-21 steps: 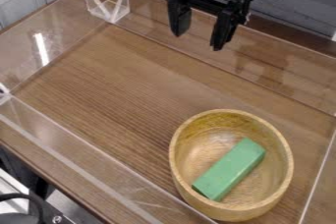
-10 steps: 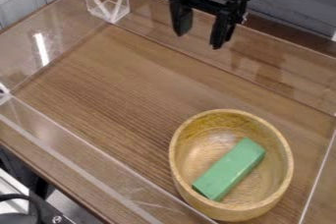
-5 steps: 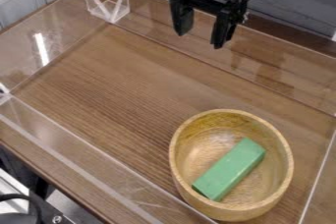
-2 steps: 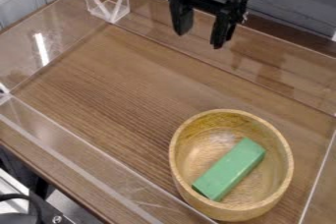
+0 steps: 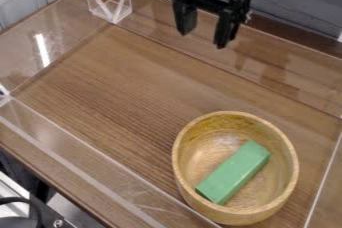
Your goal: Remove the green block from inside the brown bowl and put it on the table
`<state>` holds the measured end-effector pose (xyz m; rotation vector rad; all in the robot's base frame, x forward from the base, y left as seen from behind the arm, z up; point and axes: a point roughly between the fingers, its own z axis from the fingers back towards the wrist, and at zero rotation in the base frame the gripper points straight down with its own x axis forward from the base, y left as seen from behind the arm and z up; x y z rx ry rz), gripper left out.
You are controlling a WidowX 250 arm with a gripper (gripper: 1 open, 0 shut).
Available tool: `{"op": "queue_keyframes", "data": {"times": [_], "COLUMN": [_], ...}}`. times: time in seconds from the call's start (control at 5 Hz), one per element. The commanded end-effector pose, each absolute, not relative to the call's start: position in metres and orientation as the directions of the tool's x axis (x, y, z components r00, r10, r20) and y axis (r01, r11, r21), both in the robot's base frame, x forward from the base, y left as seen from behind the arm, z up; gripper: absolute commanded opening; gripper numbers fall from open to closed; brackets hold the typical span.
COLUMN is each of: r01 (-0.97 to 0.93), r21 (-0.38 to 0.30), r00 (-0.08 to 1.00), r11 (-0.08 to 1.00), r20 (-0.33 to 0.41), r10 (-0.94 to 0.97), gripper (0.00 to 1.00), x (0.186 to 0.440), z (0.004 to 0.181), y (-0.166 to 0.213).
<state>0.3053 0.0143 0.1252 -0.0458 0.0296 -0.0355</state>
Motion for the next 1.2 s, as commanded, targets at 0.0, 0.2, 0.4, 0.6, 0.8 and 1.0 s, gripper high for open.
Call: {"op": "queue_keyframes", "data": {"times": [0.0,0.2,0.4,0.6,0.8,1.0], "r01": [0.041,0.035,0.029,0.029,0.021,0.017], "r21": [-0.039,-0.042,-0.045,-0.047,-0.052,-0.056], "r00": [0.998,0.998,0.997,0.996,0.995,0.995], "r11": [0.998,0.999,0.999,0.998,0.998,0.998], "r20": [0.05,0.057,0.071,0.084,0.094,0.101], "r10": [-0.039,-0.033,-0.026,-0.025,-0.016,-0.011], "gripper": [1.0,1.0,1.0,1.0,1.0,1.0], "x": [0.314,0.318,0.322,0.328,0.332,0.336], "z": [0.141,0.137,0.132,0.129,0.127,0.125], "y": [0.029,0.037,0.035,0.035,0.034,0.035]}}
